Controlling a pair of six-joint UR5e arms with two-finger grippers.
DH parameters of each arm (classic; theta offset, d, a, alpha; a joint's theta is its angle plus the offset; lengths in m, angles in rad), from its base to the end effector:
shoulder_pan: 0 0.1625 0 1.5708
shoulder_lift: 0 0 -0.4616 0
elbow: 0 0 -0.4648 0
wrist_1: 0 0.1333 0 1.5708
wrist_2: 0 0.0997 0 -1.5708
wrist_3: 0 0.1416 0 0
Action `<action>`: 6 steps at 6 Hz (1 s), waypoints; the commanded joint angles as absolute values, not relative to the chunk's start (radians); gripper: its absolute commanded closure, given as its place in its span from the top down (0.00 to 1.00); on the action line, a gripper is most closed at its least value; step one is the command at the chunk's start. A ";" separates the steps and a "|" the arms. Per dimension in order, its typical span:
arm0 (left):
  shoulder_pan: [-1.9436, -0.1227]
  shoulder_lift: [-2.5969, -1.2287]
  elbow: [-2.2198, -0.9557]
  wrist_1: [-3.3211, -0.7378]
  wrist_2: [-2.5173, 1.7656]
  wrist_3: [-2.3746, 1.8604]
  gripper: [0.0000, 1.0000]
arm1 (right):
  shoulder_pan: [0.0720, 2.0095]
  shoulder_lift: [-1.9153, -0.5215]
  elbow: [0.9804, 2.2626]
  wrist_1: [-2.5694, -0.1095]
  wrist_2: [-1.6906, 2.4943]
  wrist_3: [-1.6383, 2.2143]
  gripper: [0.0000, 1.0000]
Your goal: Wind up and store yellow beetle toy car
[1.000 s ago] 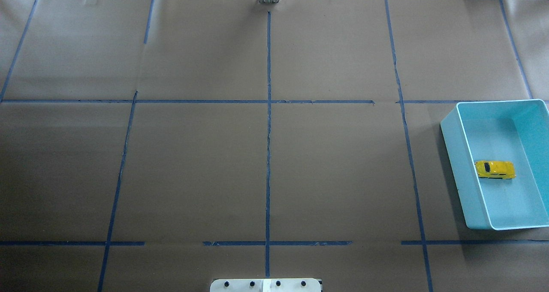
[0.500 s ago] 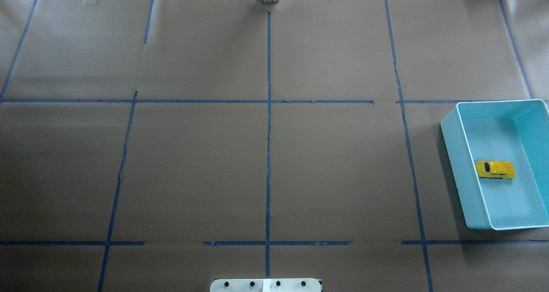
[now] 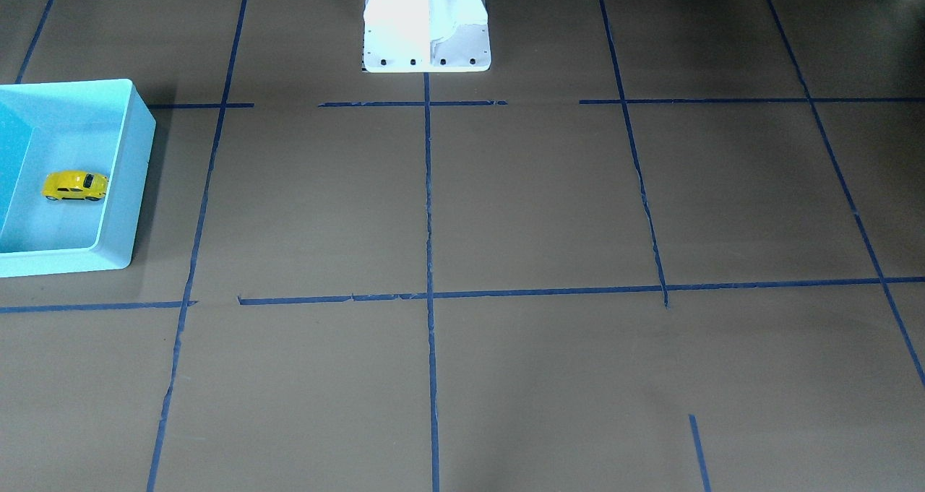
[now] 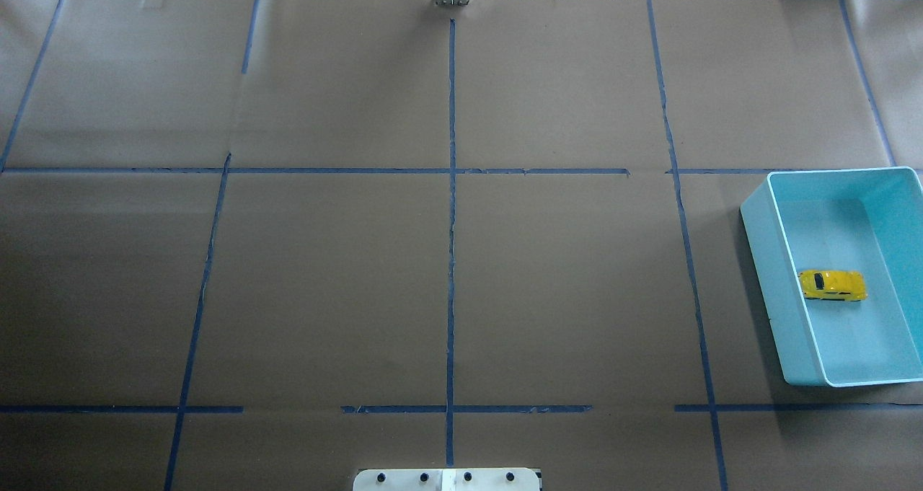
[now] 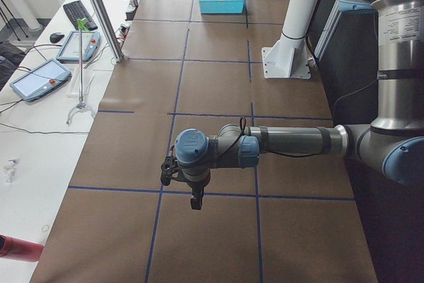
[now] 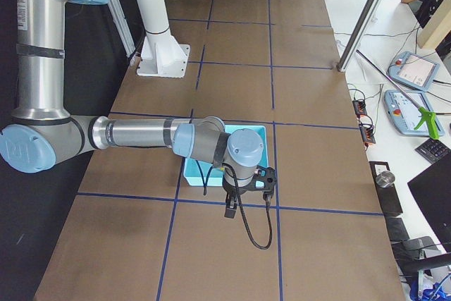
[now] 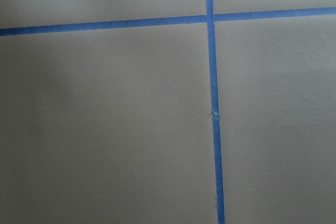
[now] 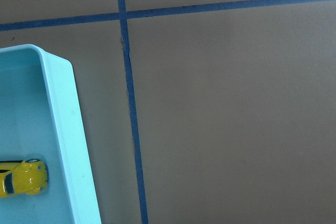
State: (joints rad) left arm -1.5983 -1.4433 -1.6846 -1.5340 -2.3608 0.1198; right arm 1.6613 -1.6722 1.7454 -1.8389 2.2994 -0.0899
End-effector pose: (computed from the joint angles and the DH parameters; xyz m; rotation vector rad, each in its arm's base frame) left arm -0.0465 -0.4995 0.7313 0.0104 0.7914 0.0675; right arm 0.0835 -0.4886 0.7107 -0.1200 -0.7401 0.0716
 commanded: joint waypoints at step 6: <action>-1.608 -1.440 -1.689 -1.537 -2.364 0.121 1.00 | 1.661 -1.680 1.740 -1.839 2.289 -0.094 1.00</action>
State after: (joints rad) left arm -1.6075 -1.4409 -1.6861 -1.5369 -2.3638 0.1211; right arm 1.6613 -1.6796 1.7400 -1.8393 2.2887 -0.0925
